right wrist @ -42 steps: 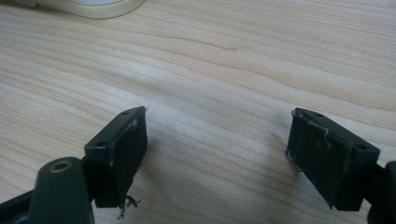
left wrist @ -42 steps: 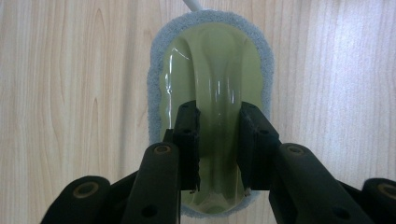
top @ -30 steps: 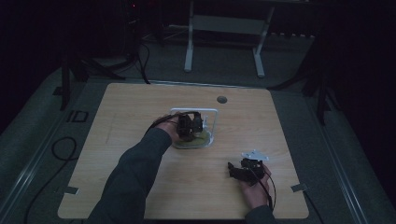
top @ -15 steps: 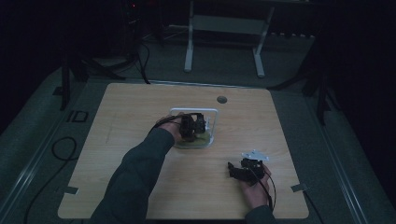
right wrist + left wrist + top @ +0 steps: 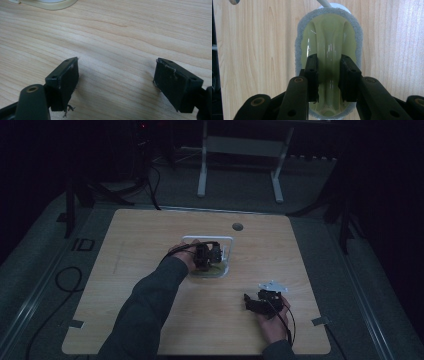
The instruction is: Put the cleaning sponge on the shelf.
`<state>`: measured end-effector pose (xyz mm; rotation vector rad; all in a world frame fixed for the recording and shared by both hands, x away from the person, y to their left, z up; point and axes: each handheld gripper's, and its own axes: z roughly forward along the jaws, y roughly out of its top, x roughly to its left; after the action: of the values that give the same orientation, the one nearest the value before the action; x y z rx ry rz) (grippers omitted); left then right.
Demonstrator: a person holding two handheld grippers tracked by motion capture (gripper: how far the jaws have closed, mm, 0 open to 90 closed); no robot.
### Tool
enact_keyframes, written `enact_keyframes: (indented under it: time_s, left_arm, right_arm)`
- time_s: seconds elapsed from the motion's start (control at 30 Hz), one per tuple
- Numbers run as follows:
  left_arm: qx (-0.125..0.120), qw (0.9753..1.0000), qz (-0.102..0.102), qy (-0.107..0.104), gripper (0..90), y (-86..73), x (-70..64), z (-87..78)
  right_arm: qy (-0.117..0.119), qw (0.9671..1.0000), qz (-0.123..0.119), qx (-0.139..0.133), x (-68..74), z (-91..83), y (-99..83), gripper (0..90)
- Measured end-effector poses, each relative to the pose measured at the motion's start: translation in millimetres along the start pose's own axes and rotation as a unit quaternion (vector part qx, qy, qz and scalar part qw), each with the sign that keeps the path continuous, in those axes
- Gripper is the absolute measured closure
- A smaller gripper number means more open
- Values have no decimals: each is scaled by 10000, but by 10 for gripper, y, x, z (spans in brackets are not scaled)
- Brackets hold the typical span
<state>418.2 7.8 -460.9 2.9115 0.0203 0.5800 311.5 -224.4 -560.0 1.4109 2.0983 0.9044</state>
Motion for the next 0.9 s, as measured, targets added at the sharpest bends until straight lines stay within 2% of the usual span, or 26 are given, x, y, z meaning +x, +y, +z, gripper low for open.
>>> enact_keyframes:
  time_s: [0.23,0.33,0.63,0.77,0.83,0.9]
  left_arm:
    - [64,9999,-70,137,699,-4,4,23]
    - [54,9997,-130,181,658,-10,-2,31]
    - [-42,9994,-282,194,605,-46,-20,-41]
    - [-109,9989,-394,225,601,-87,-8,-123]
    - [-216,9978,-591,199,599,-124,2,-179]
    - [-291,9969,-699,194,597,-160,10,-228]
  right_arm:
    - [2,10000,3,-1,0,0,0,197]
    - [1,10000,1,0,0,0,0,197]
    - [2,10000,3,0,0,0,0,197]
    - [4,10000,3,-1,1,-1,0,197]
    - [4,10000,4,-1,1,-1,0,197]
    - [3,10000,0,-2,0,0,-1,197]
